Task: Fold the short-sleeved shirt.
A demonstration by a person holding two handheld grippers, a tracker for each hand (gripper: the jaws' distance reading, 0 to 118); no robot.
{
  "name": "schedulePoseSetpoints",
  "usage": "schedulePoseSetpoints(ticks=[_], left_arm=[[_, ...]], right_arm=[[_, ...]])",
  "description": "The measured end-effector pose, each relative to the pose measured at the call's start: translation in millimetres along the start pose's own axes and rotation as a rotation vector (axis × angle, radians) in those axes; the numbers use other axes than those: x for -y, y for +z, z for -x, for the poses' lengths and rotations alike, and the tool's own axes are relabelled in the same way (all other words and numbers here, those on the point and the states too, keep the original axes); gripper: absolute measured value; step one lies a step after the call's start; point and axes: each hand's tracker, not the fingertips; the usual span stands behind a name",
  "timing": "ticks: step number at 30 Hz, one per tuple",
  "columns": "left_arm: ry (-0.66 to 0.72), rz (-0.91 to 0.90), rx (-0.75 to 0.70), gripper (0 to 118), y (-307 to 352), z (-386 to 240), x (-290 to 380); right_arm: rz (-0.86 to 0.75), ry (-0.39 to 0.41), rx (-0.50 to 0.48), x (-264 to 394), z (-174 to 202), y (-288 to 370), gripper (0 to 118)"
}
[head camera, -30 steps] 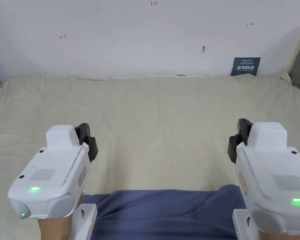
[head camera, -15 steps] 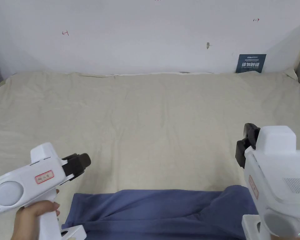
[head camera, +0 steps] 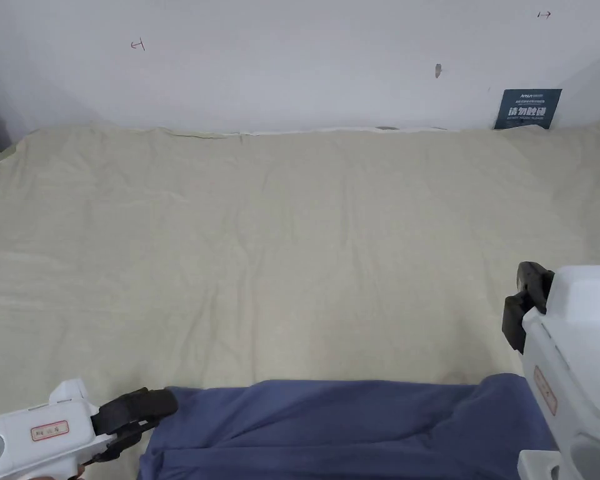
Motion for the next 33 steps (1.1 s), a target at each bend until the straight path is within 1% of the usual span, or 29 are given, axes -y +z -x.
schedulePoseSetpoints(ticks=[2, 3, 5, 6, 7, 8, 9, 10, 11, 14, 17, 21, 25, 27, 29, 33], left_arm=[[0.002, 0.034, -0.013, 89, -11.0, 2.3, 3.9], [-0.001, 0.039, -0.024, 89, -10.2, -9.3, 6.3], [-0.020, 0.058, -0.035, 89, -17.3, -12.9, 11.7], [-0.027, 0.070, -0.040, 85, -21.3, -14.2, 15.3], [-0.031, 0.083, -0.040, 77, -24.8, -3.7, 8.6], [-0.042, 0.083, -0.049, 65, -26.0, -4.5, 10.0], [-0.076, 0.072, -0.080, 48, -25.9, -8.9, 13.4], [-0.109, 0.067, -0.102, 36, -27.0, -12.5, 16.9], [-0.121, 0.077, -0.101, 25, -32.5, 3.6, 1.2], [-0.121, 0.082, -0.107, 9, -39.6, 6.5, -2.4], [-0.145, 0.067, -0.139, 6, -37.2, 4.9, -7.3], [-0.292, 0.026, -0.200, 5, -26.6, -6.7, -13.8], [-0.295, -0.028, -0.196, 4, -2.4, -20.0, -24.4], [-0.324, -0.063, -0.220, 4, 10.2, -21.6, -29.8], [-0.328, -0.083, -0.263, 4, 23.0, -16.4, -39.2], [-0.286, -0.111, -0.350, 4, 47.8, -3.7, -49.6]], right_arm=[[0.016, 0.002, 0.003, 3.1, 2.3, -3.5, 1], [0.023, 0.001, 0.005, 4.1, 2.8, -4.9, 1], [0.034, 0.004, 0.009, 5.8, 3.8, -7.4, 1], [0.039, 0.006, 0.012, 6.5, 4.1, -8.4, 1], [0.044, 0.008, 0.013, 6.7, 3.8, -8.7, 1], [0.047, 0.007, 0.013, 6.8, 3.6, -8.9, 1], [0.049, 0.006, 0.015, 7.1, 3.0, -9.2, 1], [0.052, 0.005, 0.017, 7.2, 2.4, -9.5, 1], [0.053, 0.006, 0.018, 7.3, 1.8, -9.7, 1], [0.060, 0.003, 0.020, 7.6, -1.3, -9.5, 1], [0.063, -0.005, 0.022, 8.4, -4.4, -7.8, 1], [0.063, -0.014, 0.018, 8.0, -10.1, -5.9, 1], [0.053, -0.018, 0.018, 4.8, -15.6, -4.7, 1], [0.043, -0.025, 0.016, 2.9, -18.3, -3.7, 1], [0.036, -0.029, 0.013, 1.0, -21.0, -2.9, 1], [0.020, -0.036, 0.008, -0.7, -26.4, -1.1, 1]])
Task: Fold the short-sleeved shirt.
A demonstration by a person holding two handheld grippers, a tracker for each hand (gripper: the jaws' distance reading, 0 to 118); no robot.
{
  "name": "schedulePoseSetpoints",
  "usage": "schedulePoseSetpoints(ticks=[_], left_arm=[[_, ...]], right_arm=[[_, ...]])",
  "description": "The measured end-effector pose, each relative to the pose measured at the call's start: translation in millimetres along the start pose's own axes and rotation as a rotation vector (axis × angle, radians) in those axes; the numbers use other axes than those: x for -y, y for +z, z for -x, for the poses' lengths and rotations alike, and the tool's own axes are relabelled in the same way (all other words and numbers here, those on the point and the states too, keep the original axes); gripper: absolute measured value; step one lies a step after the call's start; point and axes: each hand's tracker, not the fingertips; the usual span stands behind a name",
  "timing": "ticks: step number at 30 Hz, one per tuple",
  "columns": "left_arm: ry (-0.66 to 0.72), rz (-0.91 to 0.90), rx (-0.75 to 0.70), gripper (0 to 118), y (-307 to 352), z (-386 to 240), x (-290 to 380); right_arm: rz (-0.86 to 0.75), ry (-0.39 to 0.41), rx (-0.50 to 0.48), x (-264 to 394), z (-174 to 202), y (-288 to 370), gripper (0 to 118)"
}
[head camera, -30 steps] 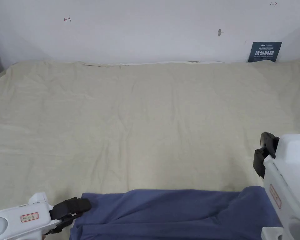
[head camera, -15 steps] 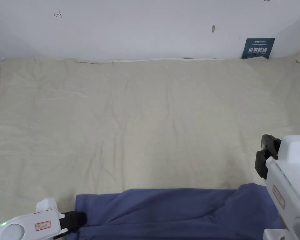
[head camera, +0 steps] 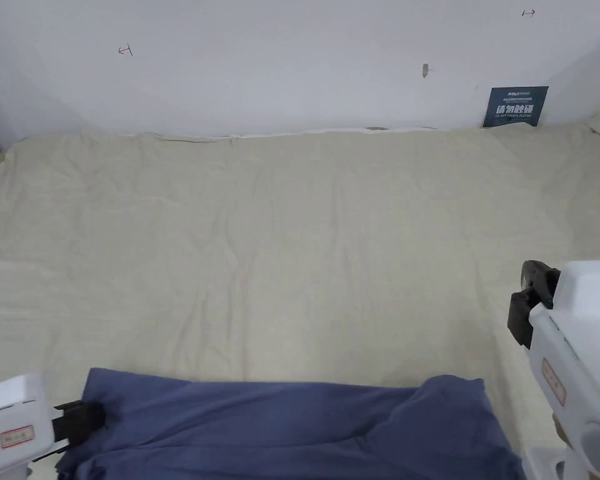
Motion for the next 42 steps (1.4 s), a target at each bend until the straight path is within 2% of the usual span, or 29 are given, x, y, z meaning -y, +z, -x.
schedulePoseSetpoints(ticks=[2, 5, 12, 16, 21, 24, 28, 29, 30, 31, 32, 34, 35, 39, 41, 42], left_arm=[[0.010, 0.012, -0.016, 4, 4.5, -11.2, 4.4], [-0.052, 0.023, -0.022, 4, 5.1, -39.0, 10.3], [-0.181, 0.108, 0.177, 4, -18.0, -149.4, 34.0], [-0.185, 0.174, 0.272, 4, -47.0, -200.7, 49.5], [-0.190, 0.227, 0.307, 4, -75.5, -246.6, 70.5], [-0.207, 0.253, 0.276, 6, -87.2, -258.5, 80.4], [-0.200, 0.257, 0.281, 28, -92.4, -257.0, 80.6], [-0.192, 0.257, 0.305, 56, -91.2, -256.7, 80.3], [-0.190, 0.259, 0.323, 95, -91.6, -254.3, 79.8], [-0.192, 0.253, 0.327, 115, -88.9, -253.7, 78.8], [-0.193, 0.226, 0.329, 118, -83.6, -252.3, 77.6], [-0.181, 0.142, 0.347, 113, -66.6, -249.2, 71.2], [-0.169, 0.148, 0.335, 112, -61.6, -246.6, 68.8], [-0.148, -0.029, 0.277, 111, -35.5, -229.0, 59.9], [-0.164, -0.124, 0.204, 97, -25.1, -219.5, 58.1], [-0.178, -0.162, 0.172, 78, -22.4, -214.7, 60.3]], right_arm=[[-0.003, -0.004, -0.009, -0.1, -3.0, 1.5, 1], [-0.006, 0.002, -0.013, 0.3, -5.1, 5.2, 1], [-0.018, -0.008, -0.024, 1.9, -8.5, 14.5, 1], [-0.019, -0.006, -0.020, 3.0, -13.4, 20.8, 1], [-0.013, -0.001, -0.002, 5.0, -23.2, 26.1, 1], [-0.010, -0.004, 0.015, 6.5, -29.2, 27.6, 1], [-0.007, -0.013, 0.026, 8.2, -35.4, 29.4, 1], [-0.006, -0.012, 0.029, 8.3, -35.8, 29.3, 1], [-0.004, -0.013, 0.031, 8.5, -36.2, 28.9, 1], [-0.003, -0.014, 0.032, 8.8, -36.7, 28.7, 1], [-0.002, -0.018, 0.030, 8.9, -36.8, 28.4, 1], [0.000, -0.025, 0.026, 8.9, -36.5, 28.1, 1], [-0.001, -0.026, 0.025, 8.9, -36.1, 27.9, 1], [-0.003, -0.025, 0.014, 8.0, -33.3, 27.0, 1], [-0.004, -0.026, 0.008, 7.4, -32.0, 26.7, 1], [-0.005, -0.026, 0.006, 7.1, -31.5, 26.5, 1]])
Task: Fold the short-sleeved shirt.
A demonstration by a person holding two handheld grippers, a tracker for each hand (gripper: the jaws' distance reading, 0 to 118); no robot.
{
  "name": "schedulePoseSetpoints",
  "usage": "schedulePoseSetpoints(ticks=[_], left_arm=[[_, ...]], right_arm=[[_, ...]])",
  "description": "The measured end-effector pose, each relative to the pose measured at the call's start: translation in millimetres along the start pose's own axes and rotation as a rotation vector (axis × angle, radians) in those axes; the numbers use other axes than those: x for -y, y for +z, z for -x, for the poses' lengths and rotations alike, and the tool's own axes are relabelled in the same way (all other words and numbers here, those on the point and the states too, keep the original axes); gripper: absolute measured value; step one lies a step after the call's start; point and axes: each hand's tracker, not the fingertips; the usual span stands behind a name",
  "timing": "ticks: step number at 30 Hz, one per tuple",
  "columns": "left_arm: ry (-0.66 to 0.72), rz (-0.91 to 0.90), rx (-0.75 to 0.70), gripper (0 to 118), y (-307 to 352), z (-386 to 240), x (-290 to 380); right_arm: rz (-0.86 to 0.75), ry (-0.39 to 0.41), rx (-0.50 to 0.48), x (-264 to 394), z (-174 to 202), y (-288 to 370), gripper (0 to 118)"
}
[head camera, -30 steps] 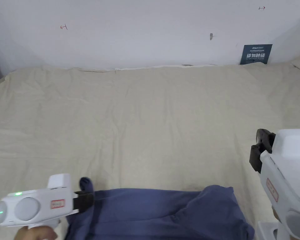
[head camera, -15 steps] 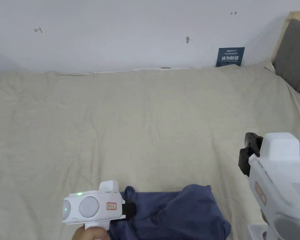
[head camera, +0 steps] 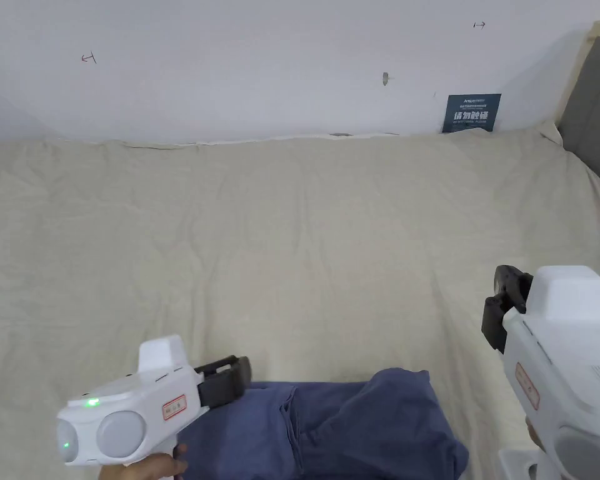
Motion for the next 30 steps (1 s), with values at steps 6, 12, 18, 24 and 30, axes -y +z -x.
schedulePoseSetpoints(ticks=[6, 12, 18, 24, 30], left_arm=[[-0.150, -0.001, -0.156, 0, -7.9, 9.7, 21.9], [-0.235, 0.091, -0.128, 0, -30.3, -24.2, 58.9], [-0.267, 0.174, -0.061, 0, -70.0, -59.0, 91.9], [-0.407, 0.197, -0.025, 0, -83.1, -94.0, 119.0], [-0.249, 0.228, 0.074, 0, -60.0, -85.4, 83.3]], right_arm=[[0.003, -0.002, -0.009, 0.5, 2.5, -0.8, 1], [0.014, -0.001, -0.010, 2.7, 1.0, -1.0, 1], [0.023, -0.003, 0.006, 4.4, -7.1, -0.2, 1], [0.042, 0.004, 0.027, 8.1, -15.1, -0.3, 1], [0.044, 0.003, 0.029, 8.2, -15.2, 0.6, 1]])
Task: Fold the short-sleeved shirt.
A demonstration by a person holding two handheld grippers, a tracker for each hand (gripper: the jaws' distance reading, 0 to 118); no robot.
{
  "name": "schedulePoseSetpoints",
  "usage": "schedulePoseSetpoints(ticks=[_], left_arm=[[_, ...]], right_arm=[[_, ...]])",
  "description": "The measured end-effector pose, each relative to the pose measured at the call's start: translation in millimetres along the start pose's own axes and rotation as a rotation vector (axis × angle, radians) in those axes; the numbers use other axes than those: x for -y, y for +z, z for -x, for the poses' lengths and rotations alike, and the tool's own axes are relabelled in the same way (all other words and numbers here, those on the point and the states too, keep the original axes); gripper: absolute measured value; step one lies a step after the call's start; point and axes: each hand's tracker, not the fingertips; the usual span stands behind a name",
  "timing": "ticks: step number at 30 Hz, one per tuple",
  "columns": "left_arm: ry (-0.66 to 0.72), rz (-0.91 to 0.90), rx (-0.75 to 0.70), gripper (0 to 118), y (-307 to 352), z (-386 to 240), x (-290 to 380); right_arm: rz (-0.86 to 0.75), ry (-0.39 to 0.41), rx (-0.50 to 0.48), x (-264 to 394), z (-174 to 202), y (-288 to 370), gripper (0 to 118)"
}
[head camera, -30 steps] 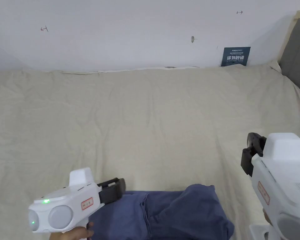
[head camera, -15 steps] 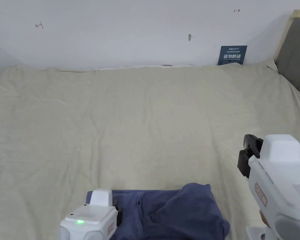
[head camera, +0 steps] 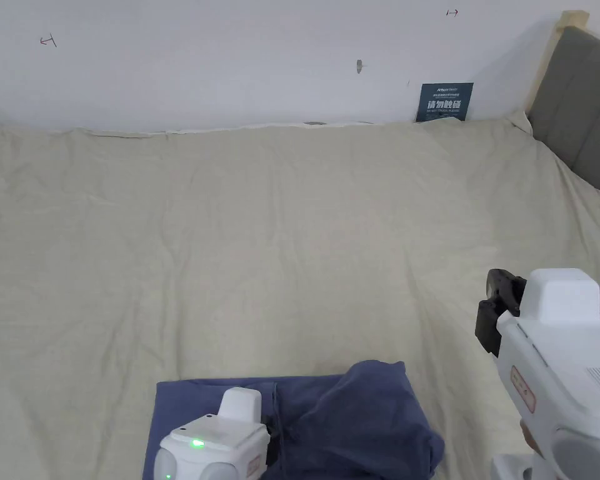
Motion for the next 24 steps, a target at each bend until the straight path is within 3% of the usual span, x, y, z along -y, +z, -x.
schedulePoseSetpoints(ticks=[5, 7, 8, 12, 13, 16, 21, 23, 24], left_arm=[[0.165, -0.100, 0.087, 1, 27.5, 58.8, -16.5], [0.223, -0.107, 0.132, 6, 41.3, 85.8, -23.1], [0.255, -0.106, 0.162, 15, 48.4, 100.5, -25.8], [0.400, -0.037, 0.273, 99, 59.0, 153.0, -24.6], [0.432, -0.023, 0.271, 112, 58.1, 163.3, -20.9], [0.495, 0.006, 0.272, 118, 58.0, 176.1, -4.4], [0.588, 0.072, 0.268, 118, 25.4, 216.6, 17.1], [0.587, 0.077, 0.271, 102, 12.7, 227.4, 23.5], [0.583, 0.073, 0.261, 80, 7.5, 230.4, 26.6]], right_arm=[[-0.012, 0.005, -0.015, -4.8, 5.3, 0.0, 1], [-0.014, 0.007, -0.021, -6.1, 7.8, -0.5, 1], [-0.015, 0.008, -0.024, -6.4, 9.2, -0.9, 1], [-0.014, 0.006, -0.037, -6.5, 15.7, -4.3, 1], [-0.011, 0.003, -0.042, -6.4, 17.5, -5.3, 1], [-0.008, 0.006, -0.052, -5.9, 23.5, -6.3, 1], [0.006, 0.020, -0.067, -4.3, 30.5, -9.4, 1], [0.011, 0.023, -0.068, -3.4, 31.1, -9.8, 1], [0.013, 0.024, -0.069, -2.8, 31.1, -9.9, 1]])
